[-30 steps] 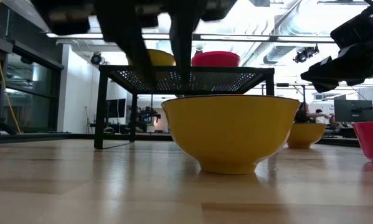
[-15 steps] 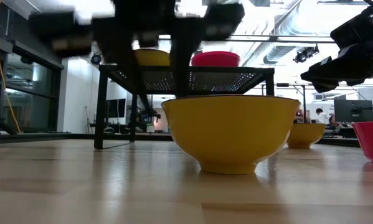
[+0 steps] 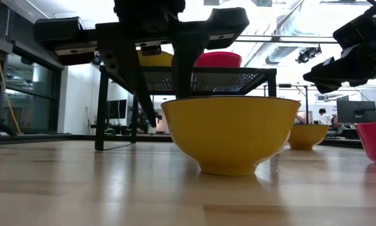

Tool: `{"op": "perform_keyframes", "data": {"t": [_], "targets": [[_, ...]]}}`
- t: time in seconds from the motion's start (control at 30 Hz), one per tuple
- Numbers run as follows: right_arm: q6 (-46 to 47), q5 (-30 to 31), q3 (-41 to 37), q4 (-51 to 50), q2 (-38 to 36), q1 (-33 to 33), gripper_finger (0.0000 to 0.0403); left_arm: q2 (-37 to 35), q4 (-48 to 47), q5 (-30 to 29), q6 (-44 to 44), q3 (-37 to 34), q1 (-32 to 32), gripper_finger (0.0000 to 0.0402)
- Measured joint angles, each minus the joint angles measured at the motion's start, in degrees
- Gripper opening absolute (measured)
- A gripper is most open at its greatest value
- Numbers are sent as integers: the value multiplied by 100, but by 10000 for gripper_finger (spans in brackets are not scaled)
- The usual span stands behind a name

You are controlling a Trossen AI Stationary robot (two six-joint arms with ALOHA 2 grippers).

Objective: Pick & Place Mini bowls
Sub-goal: Stack the bottom yellow bowl on the yellow bowl on the shelf

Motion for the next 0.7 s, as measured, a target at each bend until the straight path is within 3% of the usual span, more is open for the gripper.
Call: {"op": "perform_keyframes", "data": {"t": [0.43,0.7], "targets": [[0,0,-2,0,0,2,73,0,-12,-131,-2,0,2,118],[0,0,-2,0,0,0,73,0,-32,-126,2,0,2,39]]}}
